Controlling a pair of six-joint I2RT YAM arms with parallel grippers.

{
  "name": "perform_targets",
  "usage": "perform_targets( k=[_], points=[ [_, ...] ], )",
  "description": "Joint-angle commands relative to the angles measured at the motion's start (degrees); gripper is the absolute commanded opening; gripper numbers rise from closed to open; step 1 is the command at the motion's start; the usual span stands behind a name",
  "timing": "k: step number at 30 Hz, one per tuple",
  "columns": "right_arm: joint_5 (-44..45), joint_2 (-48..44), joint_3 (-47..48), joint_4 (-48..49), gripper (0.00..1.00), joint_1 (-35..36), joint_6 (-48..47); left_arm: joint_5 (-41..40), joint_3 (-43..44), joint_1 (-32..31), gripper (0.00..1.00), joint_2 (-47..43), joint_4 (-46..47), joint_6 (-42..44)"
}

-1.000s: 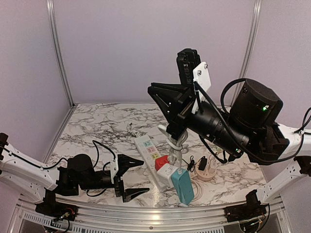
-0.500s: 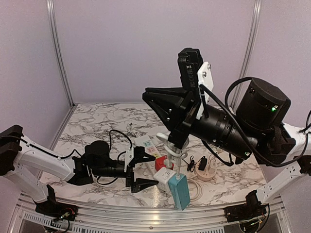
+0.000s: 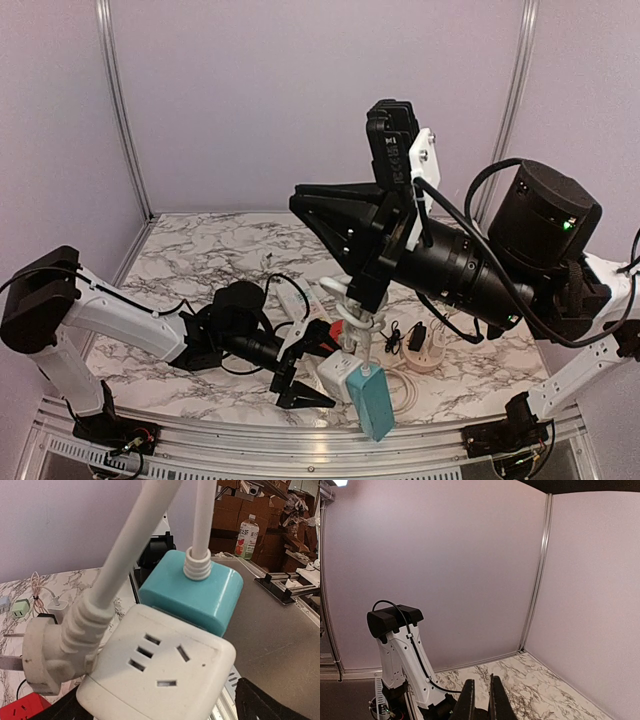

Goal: Insert the plug
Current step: Pass from the right arm to the left

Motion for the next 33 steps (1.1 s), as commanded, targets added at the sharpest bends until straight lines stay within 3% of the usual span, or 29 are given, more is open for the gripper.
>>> perform_targets(
  k=[1,4,8,11,17,20,22,27,28,33],
  points=[
    [-1.03,-1.45,3.58,2.49,0.00,0.38,0.06,6.43,3.38,1.36,0.99,2.58,-3.26,0.57],
    [-0.83,-1.51,3.67,2.31,0.00,0.38,-0.11,7.93,2.71,2.20,0.98,2.75,0.93,-1.94],
    [-0.75,-1.86,3.67,2.22,0.00,0.36,-0.25,10.83,1.12,3.45,0.86,2.91,8.83,-6.91],
    [-0.53,-2.19,3.35,2.37,0.00,0.38,-0.29,13.42,1.52,3.80,0.69,3.80,11.24,-10.05],
    [-0.08,-3.18,2.81,2.66,0.00,0.34,-0.42,16.69,1.86,3.89,0.23,5.11,15.32,-13.81],
    [1.08,-3.59,2.54,2.89,0.00,0.37,-1.08,16.22,0.49,3.97,0.09,4.67,19.61,-17.23],
    [2.10,-3.77,2.45,2.92,0.18,0.38,-1.76,13.96,-1.09,4.21,0.04,3.36,22.75,-20.72],
    [7.34,-4.30,1.88,3.81,0.94,0.38,-3.98,1.89,-7.80,4.68,0.00,-6.07,24.36,-26.77],
    [8.89,-4.41,1.77,4.24,0.98,0.39,-4.60,-1.83,-9.24,4.68,0.00,-9.37,22.40,-26.68],
    [14.06,-6.40,1.28,4.78,0.99,0.37,-5.73,-26.38,-14.17,4.68,0.00,-28.11,6.17,-26.54]
  ],
)
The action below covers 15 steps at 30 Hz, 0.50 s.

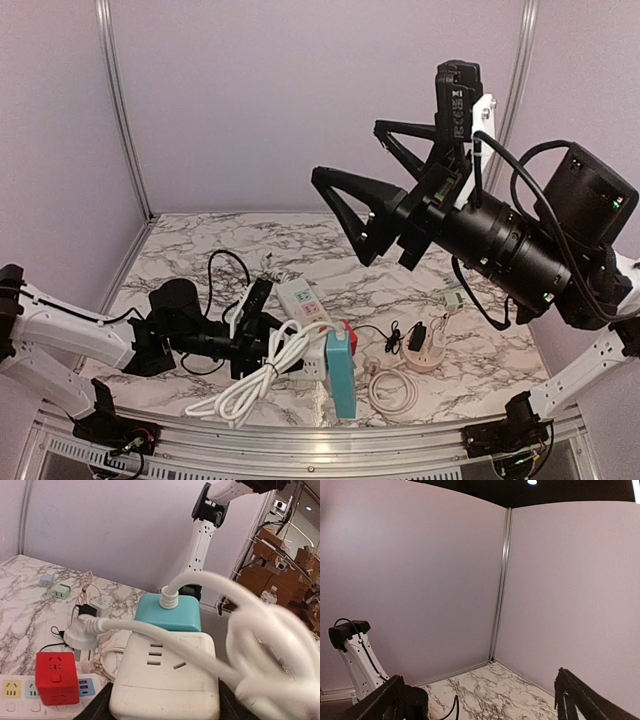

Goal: Insert the plug
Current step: Pass from the right arm to the left

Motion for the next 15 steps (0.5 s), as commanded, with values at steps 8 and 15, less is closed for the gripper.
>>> perform_targets(
  k=[8,15],
  points=[
    [4.30,-8.88,-2.54,2.34,0.99,0.27,-0.42,-58.77,-1.94,0.38,0.00,-42.33,-38.69,-6.19],
    [2.27,-12.88,-3.49,1.04,0.98,0.32,1.17,-77.29,2.32,0.38,0.00,-38.11,-55.71,-9.59]
  ],
)
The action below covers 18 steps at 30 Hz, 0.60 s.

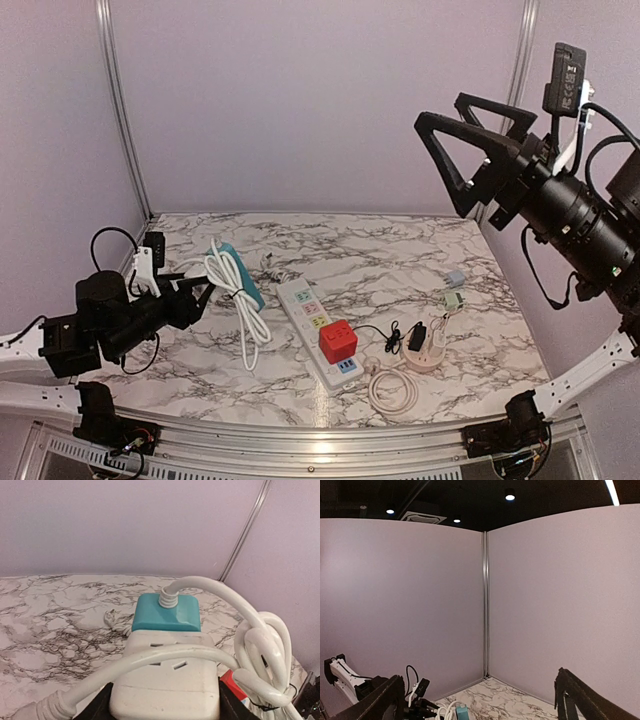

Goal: Insert the plug
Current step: Pass from the right arm to the left, then place the socket at the center of the board.

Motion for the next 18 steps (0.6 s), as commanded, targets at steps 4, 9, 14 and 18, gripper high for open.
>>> perform_targets(
  k=[4,9,14,18],
  points=[
    [-1.43,-5.12,-2.26,0.69,0.98,0.26,2.00,-21.87,7.68,0.85,0.00,14.27,-19.70,-7.00],
    [-1.71,-7.14,-3.25,1.29,0.99,0.30,2.58,-12.12,6.60,8.28,0.00,15.23,-20.12,-6.93],
    [-2.26,-7.41,-3.47,1.53,0.98,0.25,2.74,-3.29,5.97,16.66,0.00,17.29,-17.70,-5.40],
    [-2.48,-7.77,-3.45,1.32,0.98,0.30,3.11,1.14,8.20,19.91,0.00,25.66,-13.99,-3.13]
  ],
)
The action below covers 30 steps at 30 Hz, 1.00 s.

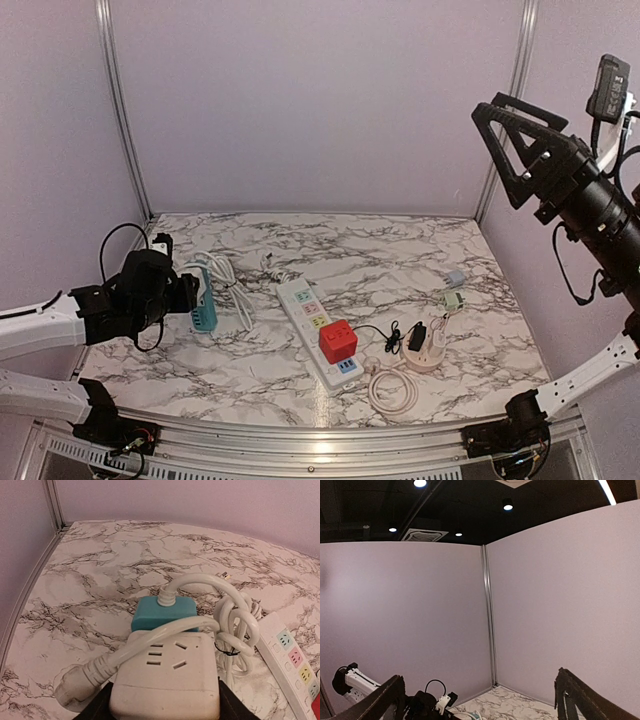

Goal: Insert the plug
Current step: Place the socket at the center of the board.

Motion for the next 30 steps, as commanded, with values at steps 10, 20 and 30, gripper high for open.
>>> perform_targets(
  k=[10,20,30],
  points=[
    [-0.57,-2.48,-0.99,1.28,0.99,0.26,0.89,17.12,11.06,10.27,0.03,29.94,12.67,4.14],
    [-0.48,-3.16,-1.26,1.29,0.98,0.30,0.93,18.54,11.58,10.29,0.04,33.82,12.31,4.06],
    [11.82,-3.32,-1.14,1.48,0.98,0.30,-1.65,21.06,2.61,9.32,0.87,23.55,18.88,2.34]
  ],
)
